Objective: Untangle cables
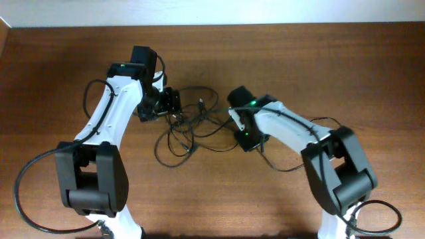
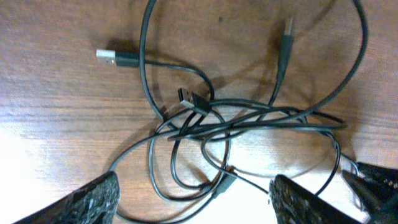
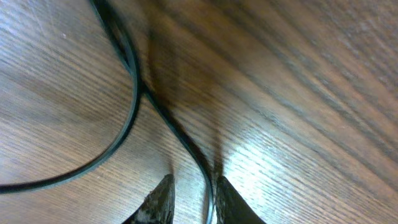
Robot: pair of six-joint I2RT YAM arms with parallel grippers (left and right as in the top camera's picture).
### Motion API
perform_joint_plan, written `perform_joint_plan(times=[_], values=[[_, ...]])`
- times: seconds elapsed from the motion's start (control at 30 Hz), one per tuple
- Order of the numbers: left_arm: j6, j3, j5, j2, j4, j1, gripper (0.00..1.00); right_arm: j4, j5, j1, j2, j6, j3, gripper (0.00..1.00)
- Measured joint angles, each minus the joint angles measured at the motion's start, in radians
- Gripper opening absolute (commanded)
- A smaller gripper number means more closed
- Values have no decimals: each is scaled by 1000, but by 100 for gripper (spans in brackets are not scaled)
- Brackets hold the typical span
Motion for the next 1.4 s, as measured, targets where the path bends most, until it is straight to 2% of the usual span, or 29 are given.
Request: perform_joint_plan(times=[0.07,0.17,0.27,0.37,0.43,0.6,0.7,0.83,0.9,1.03,1.13,1.27,1.4], values=[[17,8,0,0,-52,-2,82,-29,-142,-88,-39,2,0,60],[37,3,-3,0,-107,-47,82,-126,-308,-212,-61,94,2,60],[132,-43,-7,2,19,-167,82,-174,-472,-269,-61,278,3,31],[240,-71,-8,2,81,-257,82,-195,-533,-264,-61,471,3,31],[309,-76,-7,2,90,-304,82,-195,-534,-249,-61,710,3,35],[391,-109,-8,2,145,-354,82,-194,-337,-210,-61,1230,3,42],[433,-158,-8,3,179,-370,87,-157,-272,-173,-61,1430,2,42],[446,-163,-12,3,193,-370,87,-109,-228,-113,-61,1574,0,41],[426,-163,-60,3,194,-370,88,-44,-208,-103,-63,1621,-24,40],[386,-163,-106,3,198,-370,89,154,-193,-103,-74,1657,-139,15],[377,-164,-117,3,202,-370,88,264,-182,-104,-97,1663,-188,4],[361,-164,-118,3,201,-370,78,277,-151,-103,-101,1662,-195,4],[259,-164,-110,3,201,-329,79,232,-140,-175,-107,1551,-195,4]])
